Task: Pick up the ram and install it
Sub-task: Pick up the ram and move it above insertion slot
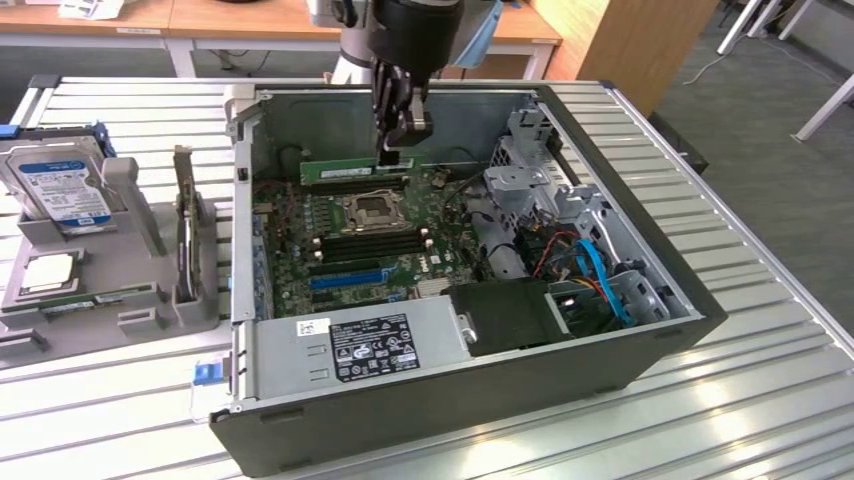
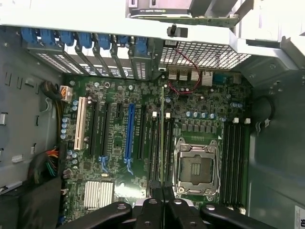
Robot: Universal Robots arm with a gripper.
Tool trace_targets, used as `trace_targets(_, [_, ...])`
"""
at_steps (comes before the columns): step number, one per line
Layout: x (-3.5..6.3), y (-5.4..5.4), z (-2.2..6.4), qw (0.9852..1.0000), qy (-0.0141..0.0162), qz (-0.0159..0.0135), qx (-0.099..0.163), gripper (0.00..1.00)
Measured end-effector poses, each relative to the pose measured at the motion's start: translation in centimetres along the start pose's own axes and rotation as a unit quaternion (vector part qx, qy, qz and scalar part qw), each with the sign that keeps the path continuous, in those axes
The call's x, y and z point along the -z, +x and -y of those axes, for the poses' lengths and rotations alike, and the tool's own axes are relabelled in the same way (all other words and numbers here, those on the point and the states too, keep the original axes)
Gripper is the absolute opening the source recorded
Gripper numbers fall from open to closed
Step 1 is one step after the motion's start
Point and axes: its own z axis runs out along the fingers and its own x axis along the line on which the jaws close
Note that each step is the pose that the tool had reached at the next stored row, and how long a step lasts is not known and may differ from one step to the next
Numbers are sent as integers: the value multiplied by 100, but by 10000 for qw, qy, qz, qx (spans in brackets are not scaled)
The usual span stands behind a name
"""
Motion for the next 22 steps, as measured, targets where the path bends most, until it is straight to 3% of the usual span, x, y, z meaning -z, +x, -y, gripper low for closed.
trace_targets(7, [-11, 1, 4, 10000, 0, 1, 0, 11])
trace_targets(15, [-4, 9, 140, 10000, -8, 2, 0, 11])
trace_targets(22, [-4, 9, 153, 10000, -8, 2, -2, 11])
